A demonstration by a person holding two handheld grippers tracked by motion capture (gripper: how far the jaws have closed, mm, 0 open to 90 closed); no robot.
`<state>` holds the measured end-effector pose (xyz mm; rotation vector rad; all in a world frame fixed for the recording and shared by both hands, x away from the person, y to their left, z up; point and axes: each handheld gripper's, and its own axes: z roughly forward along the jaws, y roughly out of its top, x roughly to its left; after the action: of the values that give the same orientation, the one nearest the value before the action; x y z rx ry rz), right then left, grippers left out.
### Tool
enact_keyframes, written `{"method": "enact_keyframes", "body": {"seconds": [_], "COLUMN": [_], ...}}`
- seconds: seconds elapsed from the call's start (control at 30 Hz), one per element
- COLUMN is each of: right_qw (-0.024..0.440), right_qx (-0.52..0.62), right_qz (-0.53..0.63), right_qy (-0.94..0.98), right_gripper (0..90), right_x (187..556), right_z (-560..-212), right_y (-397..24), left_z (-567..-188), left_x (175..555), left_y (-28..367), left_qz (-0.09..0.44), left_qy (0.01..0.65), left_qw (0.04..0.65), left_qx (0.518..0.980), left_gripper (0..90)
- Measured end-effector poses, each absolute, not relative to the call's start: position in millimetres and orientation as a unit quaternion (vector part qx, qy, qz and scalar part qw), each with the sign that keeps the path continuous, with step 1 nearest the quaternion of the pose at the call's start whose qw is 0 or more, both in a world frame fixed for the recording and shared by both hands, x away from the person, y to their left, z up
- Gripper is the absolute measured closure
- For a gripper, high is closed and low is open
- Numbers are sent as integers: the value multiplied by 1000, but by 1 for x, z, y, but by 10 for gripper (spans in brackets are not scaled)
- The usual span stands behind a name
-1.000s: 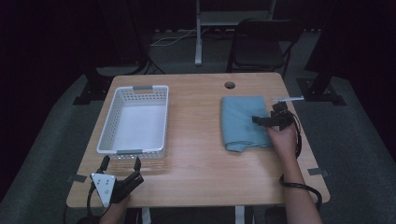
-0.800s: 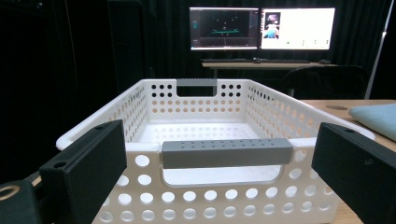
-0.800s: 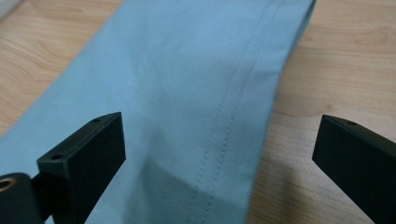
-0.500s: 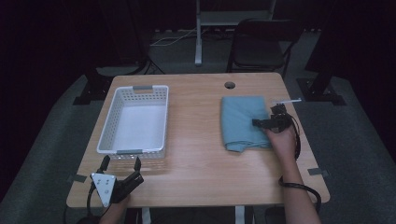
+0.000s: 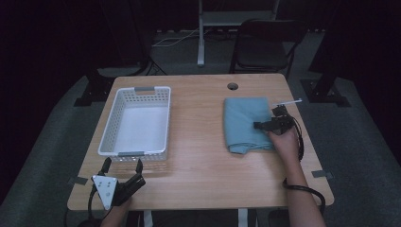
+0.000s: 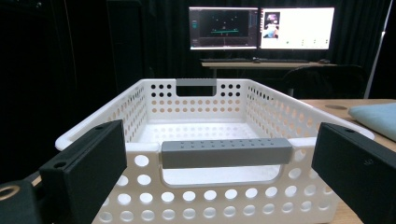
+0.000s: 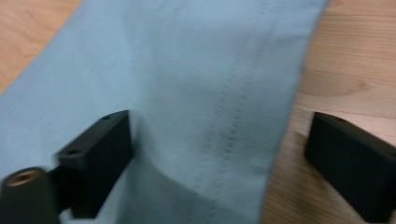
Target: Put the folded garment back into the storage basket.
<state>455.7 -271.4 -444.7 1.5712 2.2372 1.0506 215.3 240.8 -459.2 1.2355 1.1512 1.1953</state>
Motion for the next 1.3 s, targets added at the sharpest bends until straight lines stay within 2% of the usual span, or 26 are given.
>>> {"method": "enact_keyframes", "body": {"seconds": [0.07,0.27,0.3,0.33,0.37,0.47,0.53,0.87,1.3], "right_qw": [93,105,105,98,76,36,29,-9,8], "right_qx": [533,527,528,524,514,518,517,510,459], "right_qz": [353,326,323,328,342,364,372,422,503], "right_qy": [763,778,778,780,783,773,771,749,733], "right_gripper": [185,197,231,330,487,637,670,705,708], "right_x": [457,457,457,456,456,456,456,451,437], "right_z": [-442,-439,-439,-438,-437,-439,-440,-434,-395], "right_y": [-270,-263,-262,-262,-262,-265,-267,-273,-271], "left_z": [-459,-459,-459,-459,-459,-459,-459,-459,-459], "left_x": [215,215,215,215,215,215,215,215,215], "left_y": [241,241,241,241,241,241,241,241,241], "left_qz": [497,496,496,496,496,496,496,496,496], "left_qy": [478,479,479,480,480,480,480,479,479], "left_qw": [511,510,509,509,509,509,509,510,510], "left_qx": [513,514,515,515,515,515,515,515,514], "left_gripper": [45,45,45,45,45,45,45,45,45]}}
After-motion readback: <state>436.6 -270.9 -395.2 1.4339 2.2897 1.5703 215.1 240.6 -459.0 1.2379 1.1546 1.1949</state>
